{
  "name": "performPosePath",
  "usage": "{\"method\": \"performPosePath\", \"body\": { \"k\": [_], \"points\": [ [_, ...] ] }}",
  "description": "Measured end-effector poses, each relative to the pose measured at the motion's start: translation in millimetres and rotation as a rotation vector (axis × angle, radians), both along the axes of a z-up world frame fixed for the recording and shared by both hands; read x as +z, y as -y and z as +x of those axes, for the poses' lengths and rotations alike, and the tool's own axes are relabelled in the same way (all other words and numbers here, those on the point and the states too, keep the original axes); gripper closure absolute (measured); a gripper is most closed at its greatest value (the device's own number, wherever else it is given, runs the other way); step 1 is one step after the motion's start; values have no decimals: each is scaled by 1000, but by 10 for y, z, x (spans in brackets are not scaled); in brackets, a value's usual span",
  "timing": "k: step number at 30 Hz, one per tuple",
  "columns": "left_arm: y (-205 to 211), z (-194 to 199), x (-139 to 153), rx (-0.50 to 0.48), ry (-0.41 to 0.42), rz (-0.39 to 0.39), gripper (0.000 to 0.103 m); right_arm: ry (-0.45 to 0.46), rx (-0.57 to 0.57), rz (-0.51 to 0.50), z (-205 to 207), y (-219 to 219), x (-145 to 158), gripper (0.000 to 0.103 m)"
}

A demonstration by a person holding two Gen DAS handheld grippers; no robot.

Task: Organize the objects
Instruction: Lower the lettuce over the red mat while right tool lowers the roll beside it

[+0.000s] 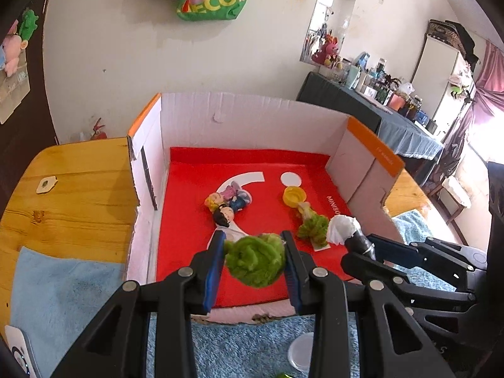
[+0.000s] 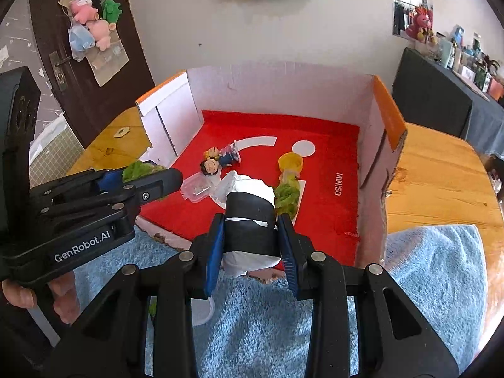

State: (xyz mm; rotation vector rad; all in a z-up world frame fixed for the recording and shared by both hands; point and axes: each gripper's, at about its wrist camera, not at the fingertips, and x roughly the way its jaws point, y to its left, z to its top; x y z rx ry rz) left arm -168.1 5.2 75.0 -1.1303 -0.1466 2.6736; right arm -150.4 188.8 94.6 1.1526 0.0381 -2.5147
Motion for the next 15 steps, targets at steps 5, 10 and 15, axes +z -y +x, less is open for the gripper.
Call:
{"method": "performPosePath", "body": {
  "k": [5, 10, 15],
  "points": [
    [41, -70, -107, 10, 30, -3, 66, 30, 10, 0, -86, 40, -98, 71],
    [55, -129, -223, 12, 65, -10, 66, 59, 17, -1, -149, 62, -200, 71],
    [63, -169, -318, 8, 92, -5, 66, 83, 19, -1, -200, 75, -288, 71]
  ]
}}
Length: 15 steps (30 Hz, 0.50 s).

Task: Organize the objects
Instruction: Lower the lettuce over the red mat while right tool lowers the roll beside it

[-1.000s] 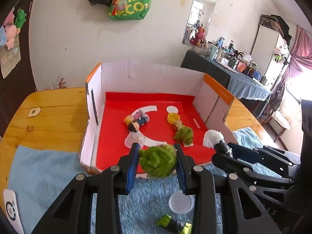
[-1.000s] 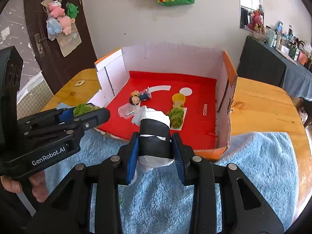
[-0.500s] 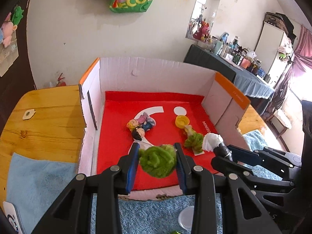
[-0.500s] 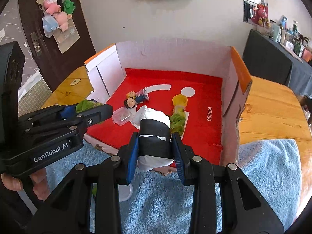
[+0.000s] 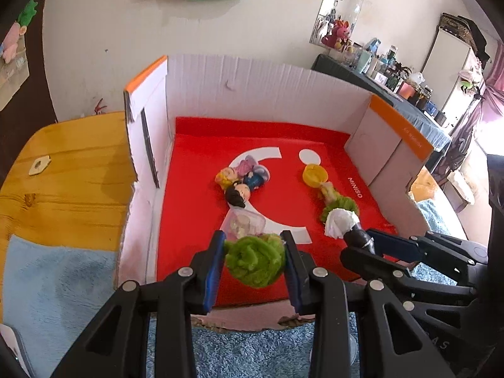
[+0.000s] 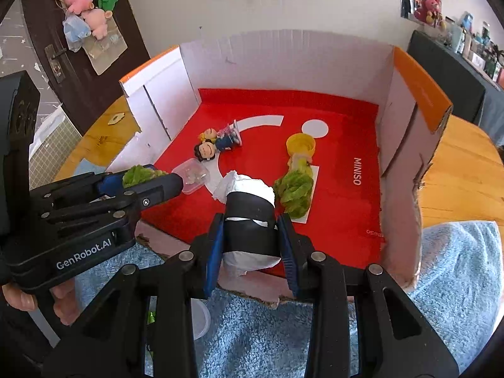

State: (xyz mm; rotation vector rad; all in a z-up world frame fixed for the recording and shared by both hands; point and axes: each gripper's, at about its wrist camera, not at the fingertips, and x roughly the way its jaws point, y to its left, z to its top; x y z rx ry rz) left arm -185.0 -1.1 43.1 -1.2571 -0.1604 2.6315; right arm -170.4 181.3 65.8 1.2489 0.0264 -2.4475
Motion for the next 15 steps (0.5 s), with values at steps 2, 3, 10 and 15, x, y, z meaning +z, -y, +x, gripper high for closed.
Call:
{"method": "performPosePath", "body": {
  "k": [2, 3, 10, 15],
  "points": [
    [4, -19, -32, -1, 10, 3, 66, 7, 2, 1, -24, 8, -27, 71],
    [7, -27, -45, -1, 14, 6, 66, 10, 1, 1, -36, 12, -38, 71],
    [-3, -91, -111, -7, 29, 7, 66, 29, 3, 7, -117, 24, -114, 71],
    [-10, -146, -142, -12, 39, 14, 66, 40, 2, 15, -170, 24, -156, 71]
  ]
}}
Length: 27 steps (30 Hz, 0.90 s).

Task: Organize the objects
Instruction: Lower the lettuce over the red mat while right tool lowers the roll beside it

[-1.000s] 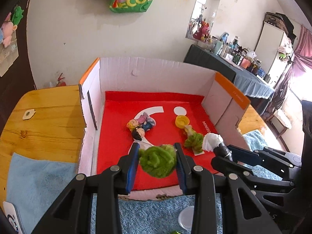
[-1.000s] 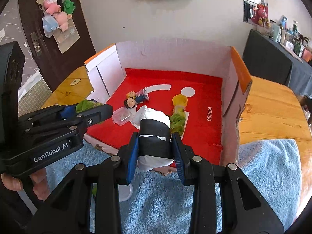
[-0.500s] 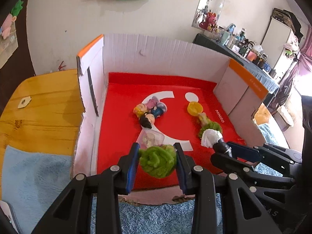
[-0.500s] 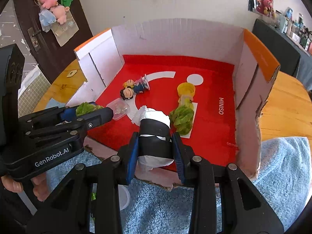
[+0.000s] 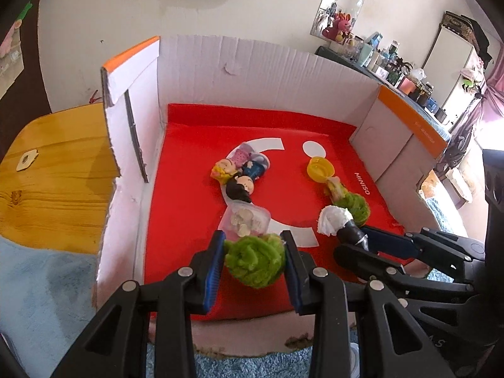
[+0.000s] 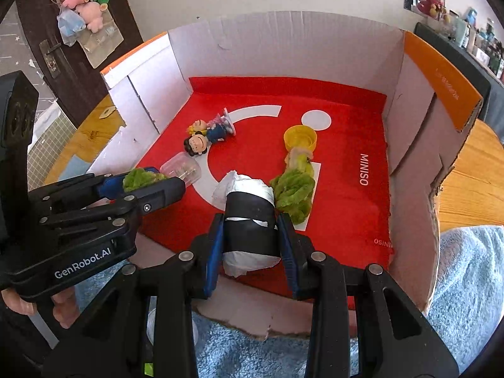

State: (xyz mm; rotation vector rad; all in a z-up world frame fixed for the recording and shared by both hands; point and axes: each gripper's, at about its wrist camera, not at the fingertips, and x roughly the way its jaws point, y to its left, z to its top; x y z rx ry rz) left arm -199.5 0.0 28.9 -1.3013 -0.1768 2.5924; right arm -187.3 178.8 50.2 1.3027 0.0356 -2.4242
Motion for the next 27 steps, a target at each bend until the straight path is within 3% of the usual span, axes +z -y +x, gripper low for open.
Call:
{"method": "performPosePath", "body": {
  "k": [27],
  "points": [
    [-92, -252, -76, 5, -11, -31, 65, -31, -86, 63, -164, -127, -29, 71]
  ]
}}
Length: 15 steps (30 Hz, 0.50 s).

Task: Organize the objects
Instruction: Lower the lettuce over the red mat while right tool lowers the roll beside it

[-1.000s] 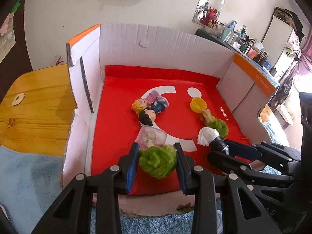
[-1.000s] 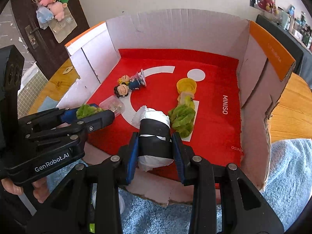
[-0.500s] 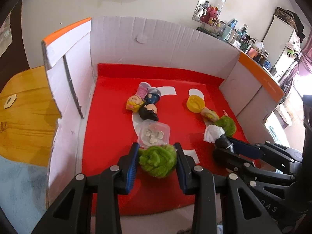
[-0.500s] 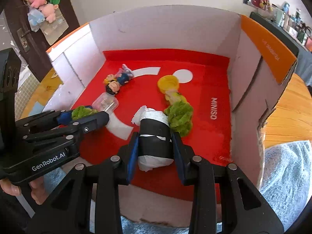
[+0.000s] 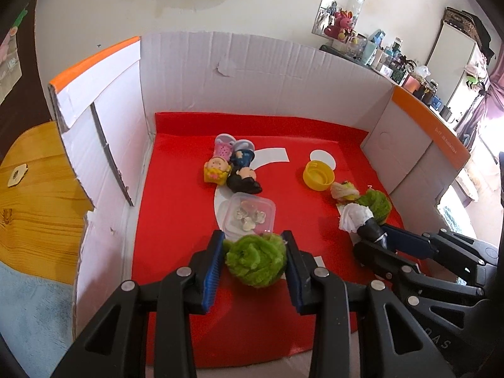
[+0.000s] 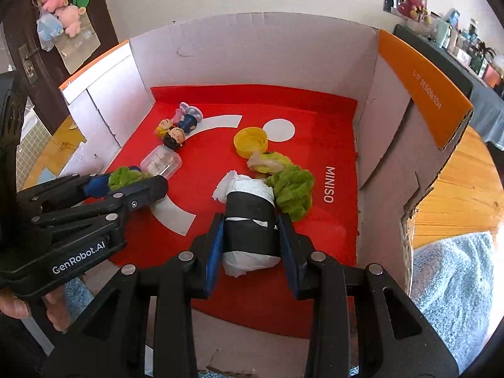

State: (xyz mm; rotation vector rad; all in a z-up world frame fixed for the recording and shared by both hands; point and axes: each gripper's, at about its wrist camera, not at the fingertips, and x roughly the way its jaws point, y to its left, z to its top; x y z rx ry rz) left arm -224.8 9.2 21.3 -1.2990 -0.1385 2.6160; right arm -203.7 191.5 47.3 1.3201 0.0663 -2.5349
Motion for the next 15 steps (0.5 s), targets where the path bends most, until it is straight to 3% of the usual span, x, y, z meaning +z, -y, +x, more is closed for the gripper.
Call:
{"method": "performPosePath", "body": {
  "k": [11, 15],
  "points": [
    [5, 10, 15, 3, 1, 4, 62, 7, 1, -25, -9, -27, 12, 71],
    [11, 16, 26, 5, -1, 1, 52, 9, 5, -32, -1, -31, 22, 70]
  ]
}}
